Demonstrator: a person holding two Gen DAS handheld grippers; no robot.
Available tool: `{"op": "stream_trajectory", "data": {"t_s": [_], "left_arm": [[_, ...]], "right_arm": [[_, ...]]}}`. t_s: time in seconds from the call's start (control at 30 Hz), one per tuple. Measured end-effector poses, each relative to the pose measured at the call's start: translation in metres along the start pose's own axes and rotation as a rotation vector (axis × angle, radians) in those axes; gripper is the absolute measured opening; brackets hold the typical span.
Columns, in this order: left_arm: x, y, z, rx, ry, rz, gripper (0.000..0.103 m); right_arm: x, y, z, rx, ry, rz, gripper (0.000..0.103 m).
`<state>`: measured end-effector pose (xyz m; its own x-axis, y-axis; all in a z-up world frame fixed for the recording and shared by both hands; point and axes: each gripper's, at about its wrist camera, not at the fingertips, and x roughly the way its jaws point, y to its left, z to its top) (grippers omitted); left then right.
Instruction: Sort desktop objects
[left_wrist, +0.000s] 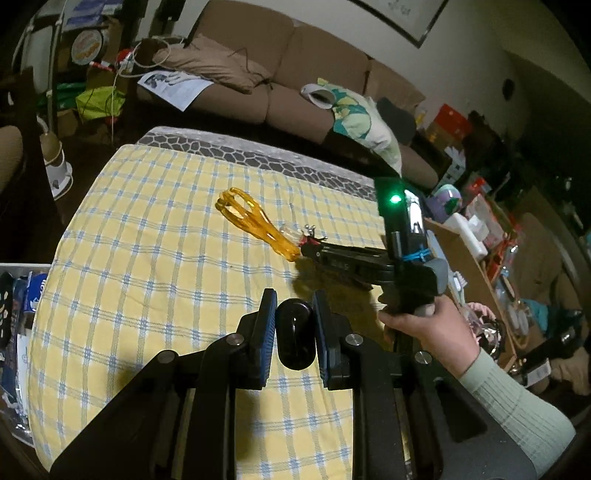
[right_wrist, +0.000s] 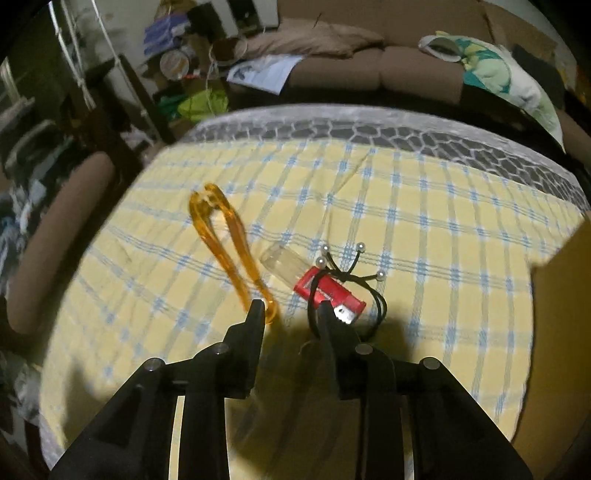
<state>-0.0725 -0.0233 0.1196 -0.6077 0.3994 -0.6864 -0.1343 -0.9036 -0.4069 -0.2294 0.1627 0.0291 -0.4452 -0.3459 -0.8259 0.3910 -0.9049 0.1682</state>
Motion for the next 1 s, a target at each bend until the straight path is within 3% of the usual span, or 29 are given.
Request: {"op": "stream_trajectory", "data": {"t_s": [0.1, 0.13, 0.2, 0.3, 0.57, 0.8, 1.0], "left_arm": [[0.006, 0.007, 0.004, -0.012, 0.007, -0.009, 0.018], [0.008, 0.008, 0.005, -0.006, 0.009, -0.006, 0.018], [0.01, 0.009, 0.006, -0.004, 0.012, -0.007, 0.018], [0.012, 0.014, 0.004, -0.027, 0.021, -0.028, 0.018], [0.004, 0.017, 0.004, -0.061, 0.0, -0.044, 0.018], [0.0, 0.021, 0.005, -0.077, -0.01, -0.046, 0.018], [-0.003, 0.012, 0.001, -0.05, -0.017, -0.047, 0.018]], "right_arm": [[0.009, -0.005, 0.001, -0.002, 0.015, 0.01, 0.028], [0.01, -0.009, 0.002, 0.022, 0.017, 0.038, 0.026], [0.012, -0.014, 0.001, 0.062, 0.024, 0.108, 0.013], [0.015, -0.019, -0.002, 0.119, 0.038, 0.198, 0.011], [0.036, -0.023, -0.017, 0.365, 0.089, 0.626, 0.011], [0.002, -0.022, -0.016, 0.463, -0.07, 0.854, 0.012], [-0.063, -0.026, -0.005, 0.477, -0.212, 0.945, 0.012]]}}
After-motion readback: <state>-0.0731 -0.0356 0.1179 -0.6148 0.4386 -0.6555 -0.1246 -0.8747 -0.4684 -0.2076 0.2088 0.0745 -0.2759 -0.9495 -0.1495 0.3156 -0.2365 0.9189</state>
